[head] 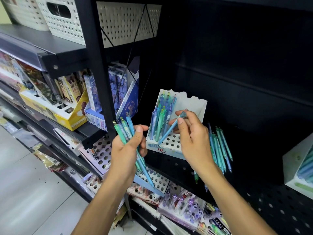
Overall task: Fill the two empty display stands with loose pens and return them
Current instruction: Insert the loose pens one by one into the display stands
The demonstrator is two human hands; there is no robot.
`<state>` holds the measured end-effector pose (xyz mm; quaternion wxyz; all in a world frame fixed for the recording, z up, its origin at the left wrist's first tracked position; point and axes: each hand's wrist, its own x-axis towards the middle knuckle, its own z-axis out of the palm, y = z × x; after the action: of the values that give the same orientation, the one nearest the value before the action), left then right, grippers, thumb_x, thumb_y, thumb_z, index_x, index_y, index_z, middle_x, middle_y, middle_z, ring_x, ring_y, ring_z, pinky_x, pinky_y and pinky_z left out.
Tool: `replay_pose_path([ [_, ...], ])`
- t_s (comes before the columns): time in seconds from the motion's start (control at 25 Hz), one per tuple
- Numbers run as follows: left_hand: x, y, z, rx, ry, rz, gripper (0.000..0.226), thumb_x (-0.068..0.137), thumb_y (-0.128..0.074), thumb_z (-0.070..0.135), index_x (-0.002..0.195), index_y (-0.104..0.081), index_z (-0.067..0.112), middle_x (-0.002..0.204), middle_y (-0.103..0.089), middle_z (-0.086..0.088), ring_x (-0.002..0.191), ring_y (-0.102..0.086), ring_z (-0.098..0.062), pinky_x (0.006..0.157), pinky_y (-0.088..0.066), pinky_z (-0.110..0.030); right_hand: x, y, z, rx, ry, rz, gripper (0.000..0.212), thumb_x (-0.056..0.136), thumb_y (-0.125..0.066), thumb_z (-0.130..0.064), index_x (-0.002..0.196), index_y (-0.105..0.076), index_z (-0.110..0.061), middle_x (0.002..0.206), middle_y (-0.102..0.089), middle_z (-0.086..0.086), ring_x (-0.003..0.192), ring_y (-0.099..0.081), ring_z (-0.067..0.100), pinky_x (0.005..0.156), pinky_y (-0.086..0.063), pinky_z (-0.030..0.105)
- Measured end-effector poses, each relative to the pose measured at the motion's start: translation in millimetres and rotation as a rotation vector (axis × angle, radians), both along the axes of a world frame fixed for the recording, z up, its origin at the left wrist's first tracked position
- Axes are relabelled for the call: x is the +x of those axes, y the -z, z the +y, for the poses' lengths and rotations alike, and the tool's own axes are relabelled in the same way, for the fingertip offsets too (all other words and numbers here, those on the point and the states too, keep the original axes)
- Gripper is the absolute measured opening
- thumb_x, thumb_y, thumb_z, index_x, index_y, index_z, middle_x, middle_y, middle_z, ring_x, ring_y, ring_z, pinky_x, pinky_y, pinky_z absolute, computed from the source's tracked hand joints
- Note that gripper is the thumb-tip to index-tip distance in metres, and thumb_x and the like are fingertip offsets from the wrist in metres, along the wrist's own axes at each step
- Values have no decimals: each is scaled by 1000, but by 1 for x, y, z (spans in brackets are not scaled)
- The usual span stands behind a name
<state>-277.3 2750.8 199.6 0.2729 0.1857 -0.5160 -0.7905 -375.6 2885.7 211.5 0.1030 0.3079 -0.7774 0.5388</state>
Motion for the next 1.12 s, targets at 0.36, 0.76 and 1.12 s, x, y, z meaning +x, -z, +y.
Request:
replay_pose_path([
  [0.36,-1,3,7,-33,49,-15,19,99,-56,18,93,-71,7,58,-43,-2,52,-37,-16,48,-35,-25,-9,0,-1,225,-64,67,19,105,-44,-24,114,-57,-14,84,-69,-2,72,-67,11,67,-56,41],
  [0.76,9,-7,18,-50,499,5,25,95,-63,14,72,-69,17,55,-42,-3,46,-37,-12,46,-33,-23,18,-20,5,98,-168,29,12,91,-69,-31,87,-71,-20,83,-61,-13,70,-55,6,64,-41,18],
  [1.12,7,-7,15,-286,329,-71,22,97,-51,2,105,-71,8,94,-76,-6,91,-72,-22,80,-57,-28,7,-58,34,-201,38,-239,19,101,-52,-26,96,-70,-22,84,-65,10,68,-57,16,64,-50,32],
])
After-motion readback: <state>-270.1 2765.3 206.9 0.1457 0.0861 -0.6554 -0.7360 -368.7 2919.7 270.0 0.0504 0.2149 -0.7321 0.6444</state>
